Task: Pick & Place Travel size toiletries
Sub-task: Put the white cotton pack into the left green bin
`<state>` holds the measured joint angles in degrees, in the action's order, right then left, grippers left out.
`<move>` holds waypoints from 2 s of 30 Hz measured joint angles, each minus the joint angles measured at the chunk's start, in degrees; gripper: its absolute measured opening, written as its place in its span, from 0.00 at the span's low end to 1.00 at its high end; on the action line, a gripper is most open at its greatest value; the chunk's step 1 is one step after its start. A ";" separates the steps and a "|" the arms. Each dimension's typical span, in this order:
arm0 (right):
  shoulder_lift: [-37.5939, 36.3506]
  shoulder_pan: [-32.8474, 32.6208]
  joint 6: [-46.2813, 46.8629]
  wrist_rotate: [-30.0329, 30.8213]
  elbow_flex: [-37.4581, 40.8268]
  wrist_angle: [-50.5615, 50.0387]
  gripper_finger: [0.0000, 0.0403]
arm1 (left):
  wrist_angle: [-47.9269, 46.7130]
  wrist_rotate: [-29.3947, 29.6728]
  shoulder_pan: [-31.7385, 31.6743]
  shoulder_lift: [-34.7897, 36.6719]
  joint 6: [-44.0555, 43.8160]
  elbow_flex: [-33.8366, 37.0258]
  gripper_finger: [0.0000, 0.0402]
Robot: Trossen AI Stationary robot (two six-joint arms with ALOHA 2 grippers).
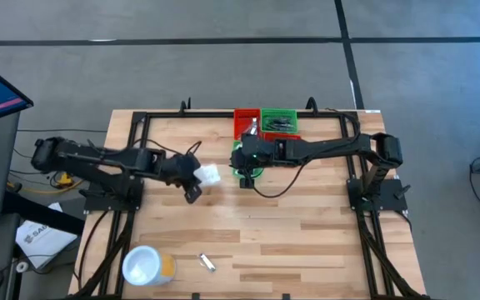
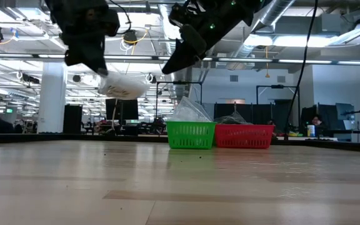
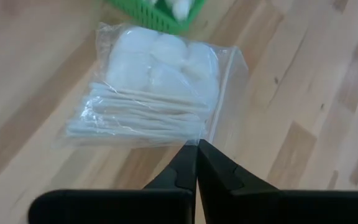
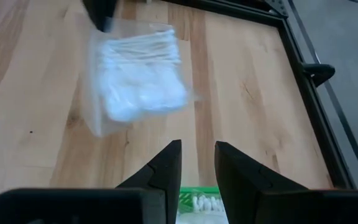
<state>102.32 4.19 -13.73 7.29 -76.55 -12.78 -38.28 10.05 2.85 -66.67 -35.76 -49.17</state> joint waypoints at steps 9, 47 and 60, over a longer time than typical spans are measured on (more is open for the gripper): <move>0.00 -1.63 -4.11 0.00 0.00 0.02 0.22 | 5.92 -2.90 -5.20 0.00 4.00 -0.03 0.00; 0.00 -3.43 -8.33 0.11 0.00 1.22 0.07 | 18.27 -11.46 -9.01 -0.02 7.02 -0.02 0.00; 0.00 -2.92 -6.76 0.70 0.00 1.16 0.00 | 19.25 -9.60 -9.01 -0.02 10.22 -0.02 0.01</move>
<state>102.32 1.26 -20.49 7.99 -76.55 -11.61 -19.04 0.45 -6.15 -66.70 -25.54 -49.19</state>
